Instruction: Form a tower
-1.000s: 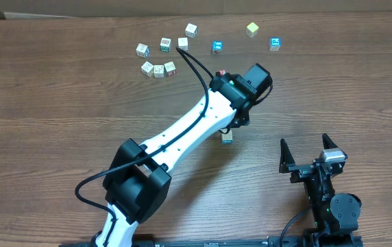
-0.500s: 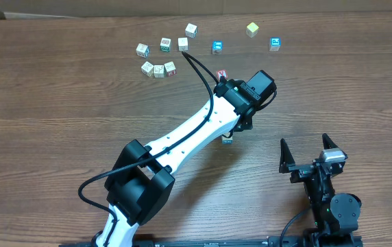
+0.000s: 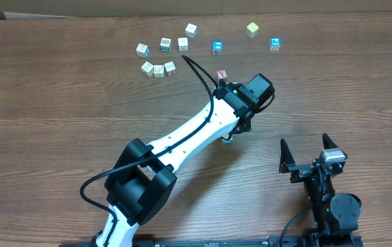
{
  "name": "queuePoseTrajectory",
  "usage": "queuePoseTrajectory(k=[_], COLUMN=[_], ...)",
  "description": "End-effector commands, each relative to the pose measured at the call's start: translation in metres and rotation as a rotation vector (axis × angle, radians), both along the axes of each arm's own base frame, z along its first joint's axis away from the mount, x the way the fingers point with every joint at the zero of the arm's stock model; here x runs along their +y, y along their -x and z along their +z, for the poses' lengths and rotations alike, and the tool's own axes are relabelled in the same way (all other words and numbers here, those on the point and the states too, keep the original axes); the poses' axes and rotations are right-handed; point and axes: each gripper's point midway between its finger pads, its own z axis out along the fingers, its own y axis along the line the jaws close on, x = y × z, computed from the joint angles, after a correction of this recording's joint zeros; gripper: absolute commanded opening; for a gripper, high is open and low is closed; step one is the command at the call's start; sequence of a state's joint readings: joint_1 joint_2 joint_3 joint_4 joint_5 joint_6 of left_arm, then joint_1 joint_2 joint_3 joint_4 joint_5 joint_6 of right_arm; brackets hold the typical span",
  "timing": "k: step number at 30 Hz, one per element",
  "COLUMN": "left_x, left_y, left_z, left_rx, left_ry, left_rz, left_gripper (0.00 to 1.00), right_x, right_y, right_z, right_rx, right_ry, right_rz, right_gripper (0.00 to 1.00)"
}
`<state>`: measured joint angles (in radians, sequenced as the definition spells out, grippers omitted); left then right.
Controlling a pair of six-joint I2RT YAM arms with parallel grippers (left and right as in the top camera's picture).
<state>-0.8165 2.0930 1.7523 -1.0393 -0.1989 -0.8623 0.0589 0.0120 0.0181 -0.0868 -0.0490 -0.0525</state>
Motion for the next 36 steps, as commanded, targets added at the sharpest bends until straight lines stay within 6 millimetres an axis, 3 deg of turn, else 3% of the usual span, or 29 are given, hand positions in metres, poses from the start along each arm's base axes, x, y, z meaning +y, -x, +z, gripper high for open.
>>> queuePoseTrajectory(k=[1, 36], left_x=[0.004, -0.01], left_y=[0.005, 0.015], left_z=[-0.012, -0.02], left_rx=[0.002, 0.006], left_ry=[-0.021, 0.006], left_rz=[0.002, -0.033], left_gripper=[0.12, 0.21], right_x=[0.001, 0.001], right_y=[0.0, 0.0], right_z=[-0.002, -0.002], right_rx=[-0.001, -0.001], right_ry=[-0.007, -0.007], right_rz=[0.006, 0.006], right_gripper=[1.0, 1.0])
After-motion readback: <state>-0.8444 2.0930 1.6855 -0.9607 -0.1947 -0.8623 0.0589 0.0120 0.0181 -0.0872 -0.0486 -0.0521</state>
